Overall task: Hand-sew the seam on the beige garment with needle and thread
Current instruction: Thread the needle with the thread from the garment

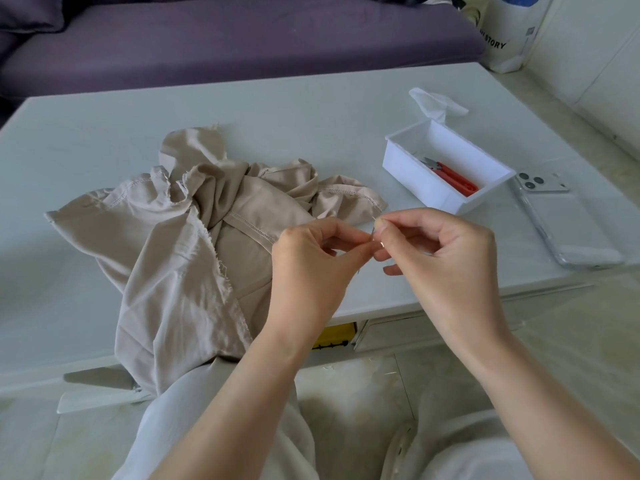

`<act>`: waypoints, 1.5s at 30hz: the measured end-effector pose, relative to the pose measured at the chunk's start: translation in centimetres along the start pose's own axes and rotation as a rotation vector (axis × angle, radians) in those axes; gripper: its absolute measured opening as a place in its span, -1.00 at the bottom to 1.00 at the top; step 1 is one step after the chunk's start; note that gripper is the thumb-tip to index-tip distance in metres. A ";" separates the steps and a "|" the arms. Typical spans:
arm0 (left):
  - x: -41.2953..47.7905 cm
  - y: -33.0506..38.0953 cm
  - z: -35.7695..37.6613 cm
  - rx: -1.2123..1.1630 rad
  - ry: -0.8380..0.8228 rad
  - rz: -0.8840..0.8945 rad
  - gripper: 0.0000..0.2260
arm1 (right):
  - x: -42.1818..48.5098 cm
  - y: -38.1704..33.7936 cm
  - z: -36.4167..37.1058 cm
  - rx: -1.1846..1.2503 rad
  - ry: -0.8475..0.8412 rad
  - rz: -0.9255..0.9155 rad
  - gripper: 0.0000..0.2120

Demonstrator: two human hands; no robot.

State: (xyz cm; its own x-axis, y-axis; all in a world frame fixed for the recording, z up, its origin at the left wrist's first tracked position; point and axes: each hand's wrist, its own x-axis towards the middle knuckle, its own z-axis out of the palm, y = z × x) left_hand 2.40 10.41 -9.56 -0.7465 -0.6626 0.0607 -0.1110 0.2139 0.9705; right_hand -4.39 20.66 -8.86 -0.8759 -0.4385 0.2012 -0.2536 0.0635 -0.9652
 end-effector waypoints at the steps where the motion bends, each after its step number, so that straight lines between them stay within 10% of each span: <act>1: 0.0 0.0 0.0 0.038 0.018 0.024 -0.85 | 0.0 0.0 0.0 -0.008 -0.004 0.003 -0.88; 19: -0.1 -1.6 0.7 0.611 0.200 0.490 -0.86 | 0.2 1.3 0.6 -0.191 -0.012 0.140 -0.88; 45: -0.2 -1.5 0.3 0.604 0.015 0.336 -0.86 | 1.1 0.7 0.5 0.021 0.063 0.360 -0.82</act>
State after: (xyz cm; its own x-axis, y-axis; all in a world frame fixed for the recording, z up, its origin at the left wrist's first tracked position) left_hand 2.53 10.50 -11.07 -0.7958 -0.4995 0.3424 -0.2250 0.7688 0.5987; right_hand -5.36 19.73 -9.44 -0.9311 -0.3355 -0.1431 0.0838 0.1852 -0.9791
